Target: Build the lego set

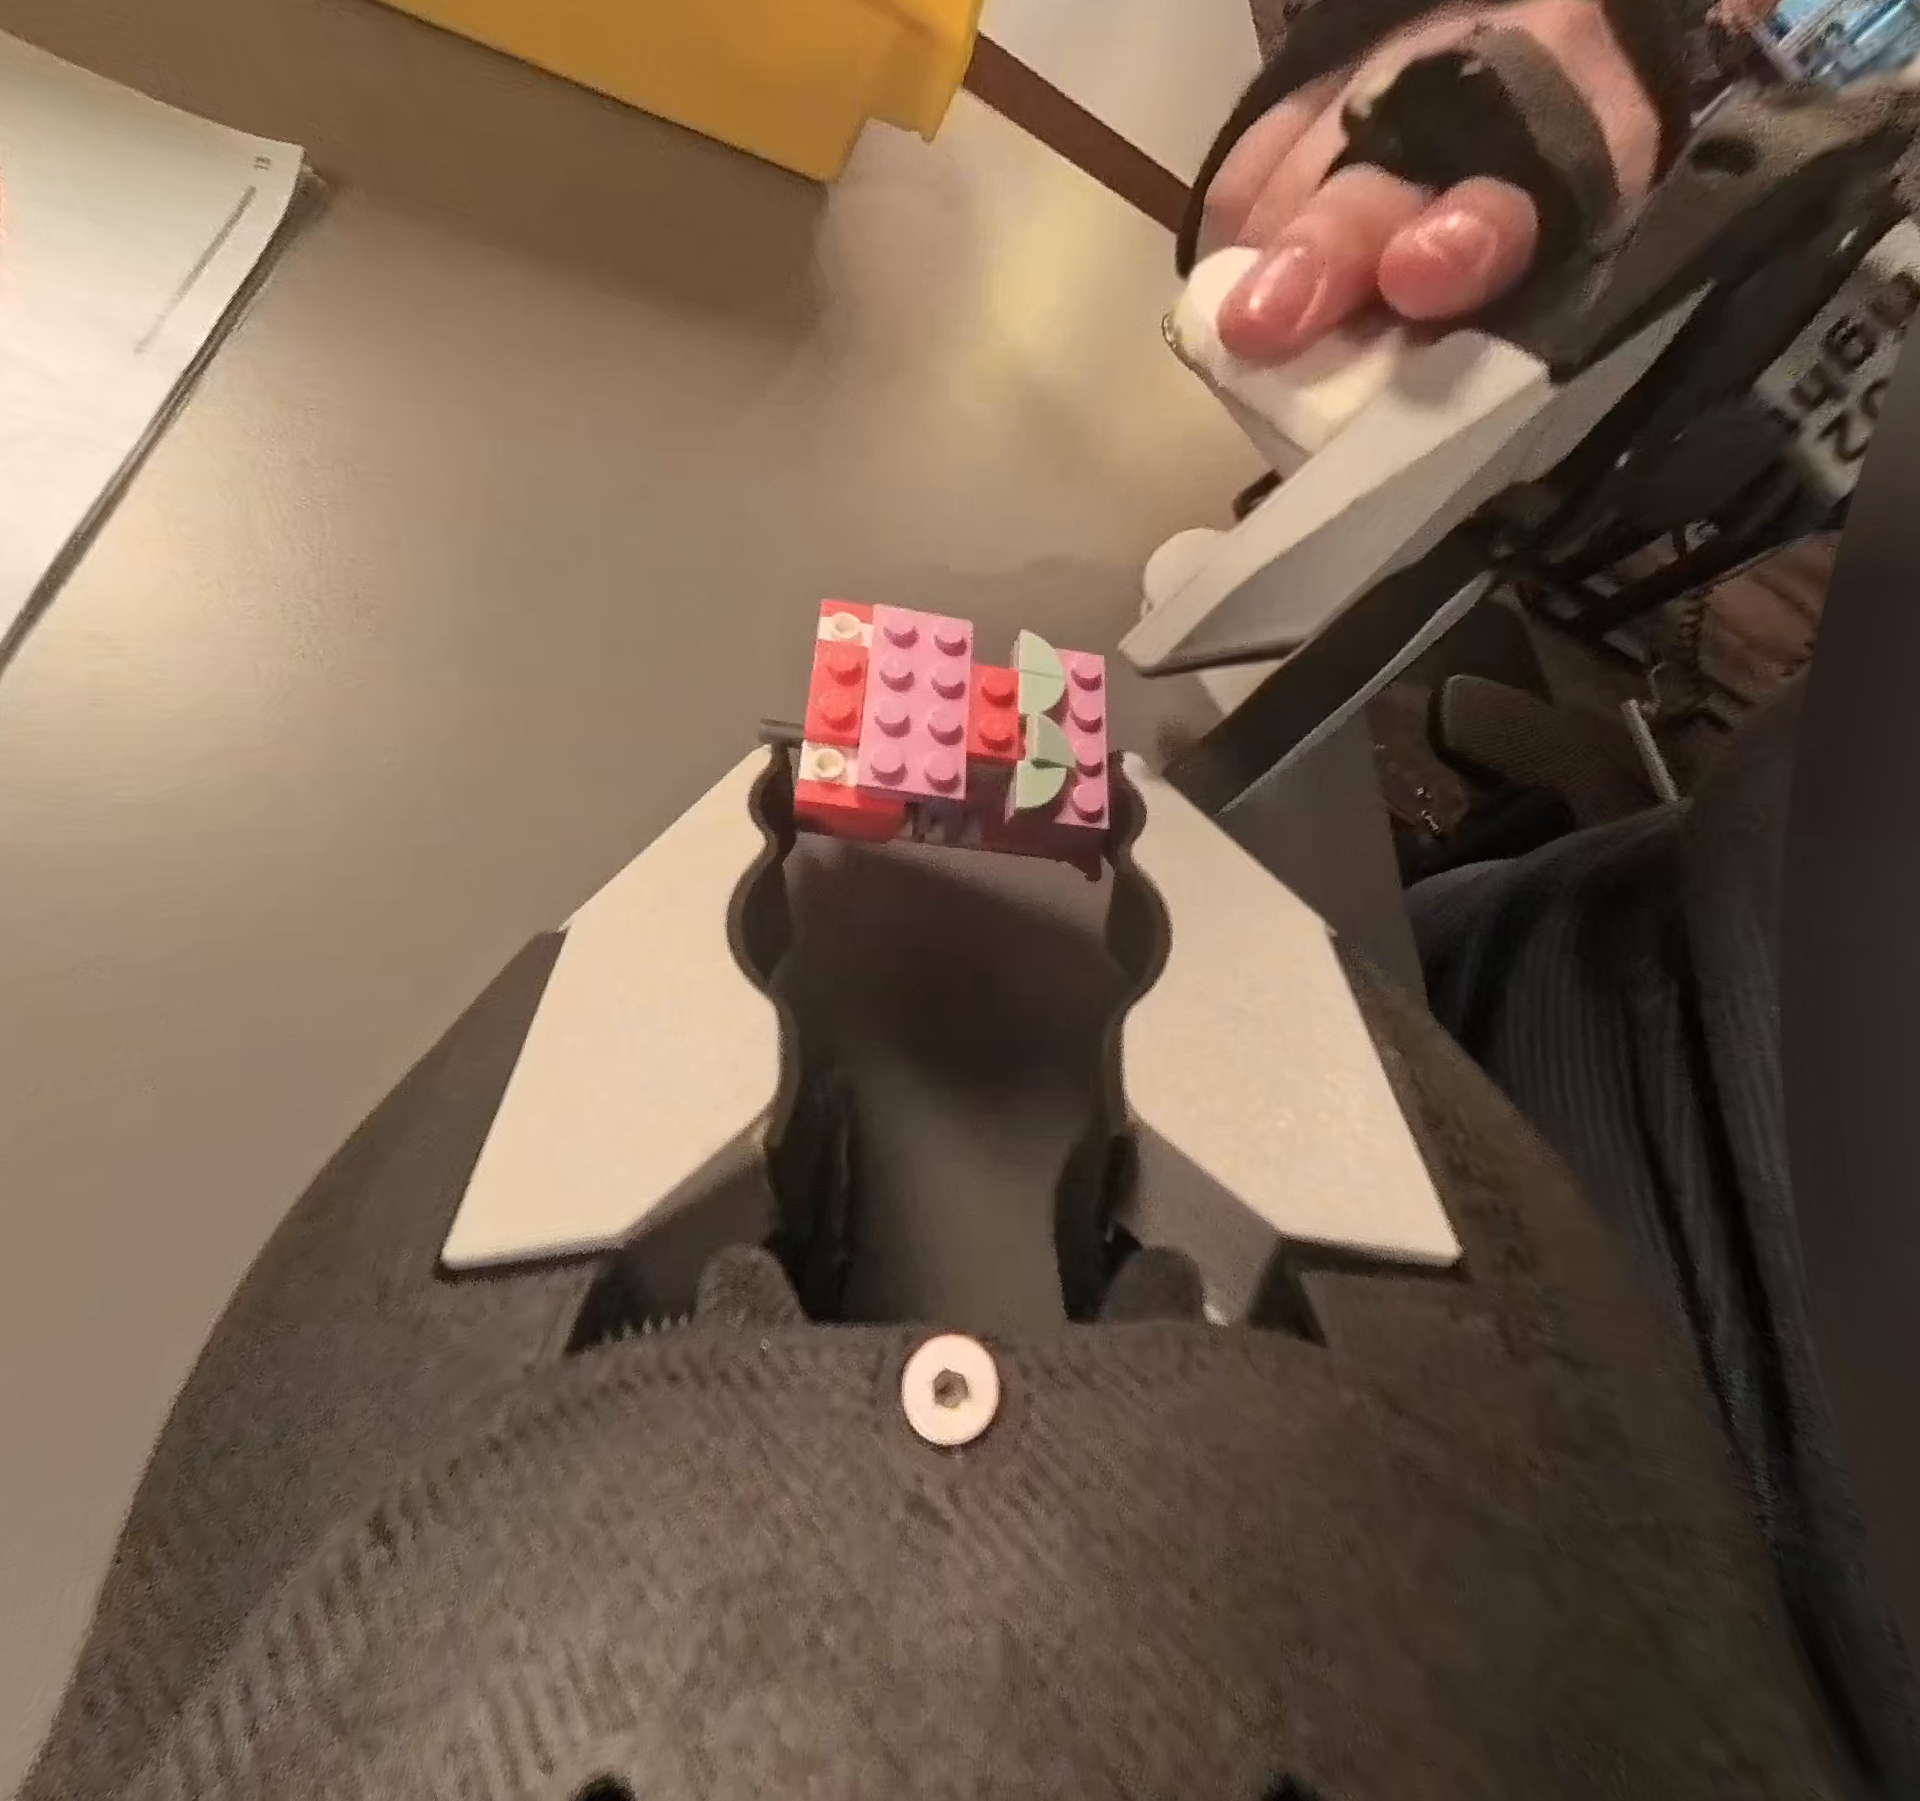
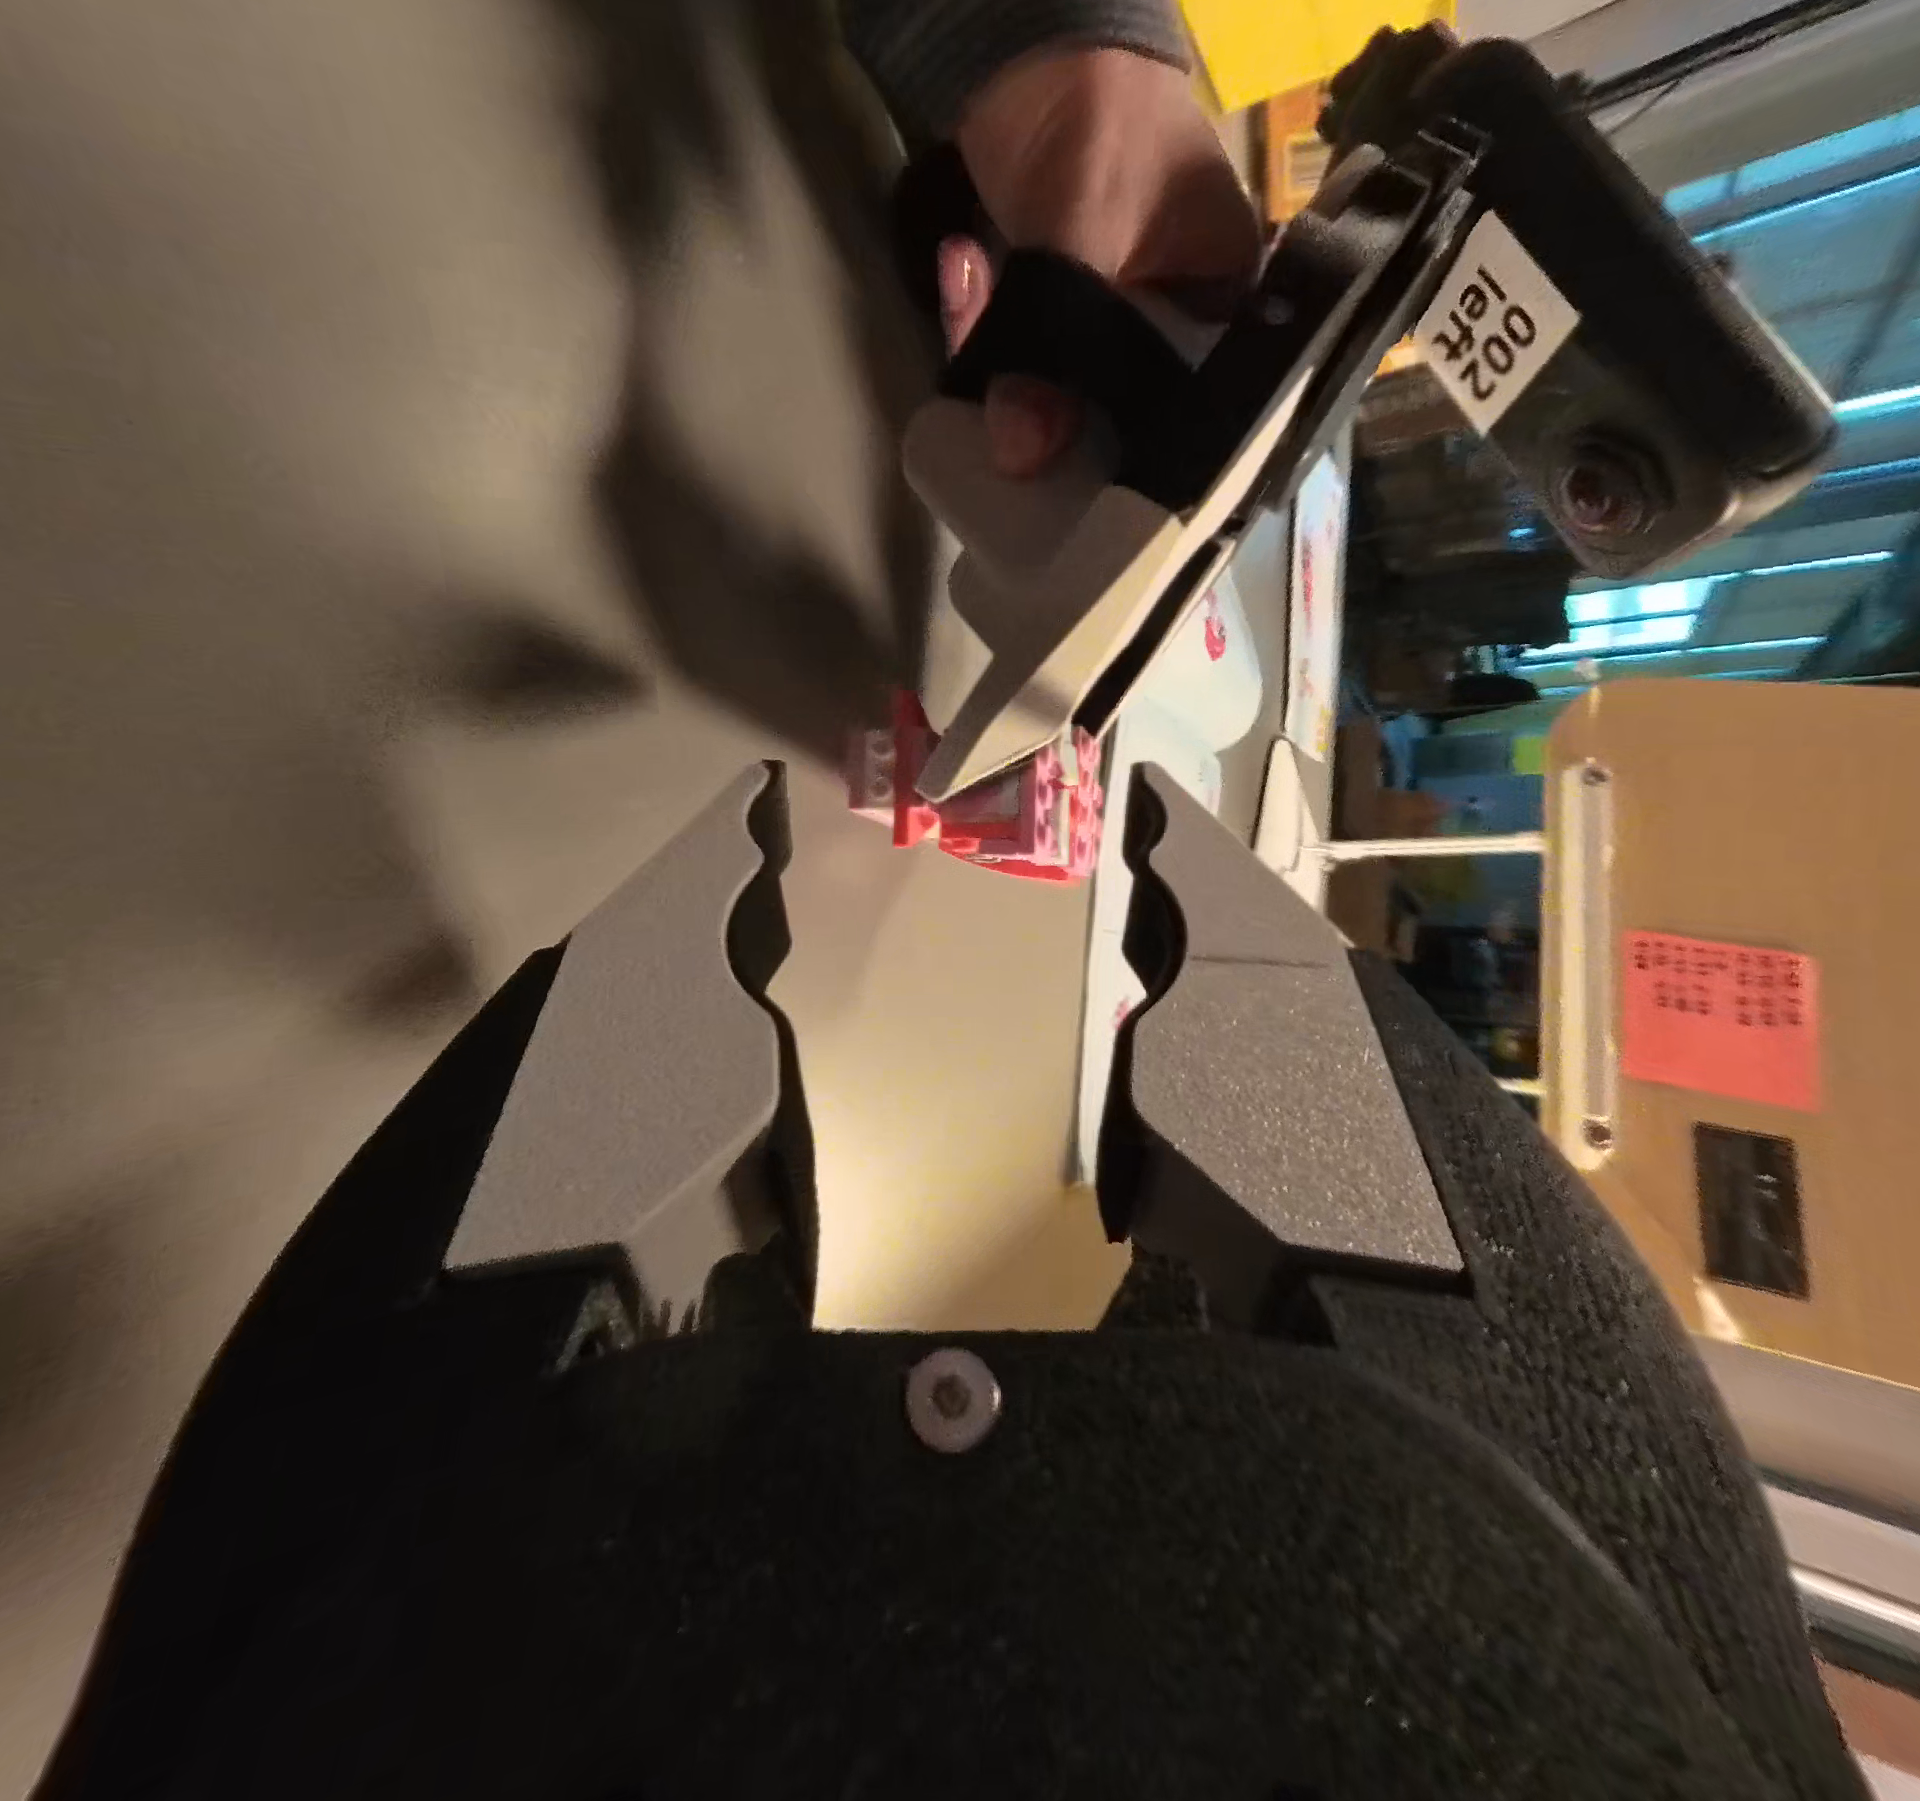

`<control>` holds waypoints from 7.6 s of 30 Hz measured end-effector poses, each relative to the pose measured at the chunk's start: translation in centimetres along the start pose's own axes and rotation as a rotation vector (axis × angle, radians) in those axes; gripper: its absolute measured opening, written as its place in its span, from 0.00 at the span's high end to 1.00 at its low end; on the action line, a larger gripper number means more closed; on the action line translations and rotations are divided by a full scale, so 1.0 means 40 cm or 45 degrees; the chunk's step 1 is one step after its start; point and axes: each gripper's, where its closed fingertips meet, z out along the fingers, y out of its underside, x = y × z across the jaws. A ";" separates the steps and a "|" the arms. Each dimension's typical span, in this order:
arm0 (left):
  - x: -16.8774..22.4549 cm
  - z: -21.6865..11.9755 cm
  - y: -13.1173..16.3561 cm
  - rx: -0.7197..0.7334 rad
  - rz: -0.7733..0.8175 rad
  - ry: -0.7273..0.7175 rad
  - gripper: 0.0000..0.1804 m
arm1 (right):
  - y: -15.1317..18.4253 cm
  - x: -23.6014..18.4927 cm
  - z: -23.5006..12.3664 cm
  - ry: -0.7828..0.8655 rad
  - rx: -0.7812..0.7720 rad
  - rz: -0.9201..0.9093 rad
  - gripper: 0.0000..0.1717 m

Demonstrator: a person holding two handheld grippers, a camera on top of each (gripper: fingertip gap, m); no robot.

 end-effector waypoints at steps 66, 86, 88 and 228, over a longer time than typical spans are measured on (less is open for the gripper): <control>-0.052 0.001 0.031 -0.103 0.172 -0.212 0.67 | 0.164 0.216 -0.061 0.702 0.370 0.967 0.56; -0.055 -0.118 -0.029 0.041 0.231 -0.289 0.52 | 0.325 0.425 0.022 1.189 0.258 0.892 0.74; -0.071 -0.165 -0.068 0.194 0.207 -0.333 0.56 | 0.342 0.428 -0.001 1.234 0.270 0.942 0.79; -0.118 -0.447 -0.328 -0.132 1.200 -1.616 1.00 | 0.316 0.386 -0.018 1.186 0.233 0.942 1.00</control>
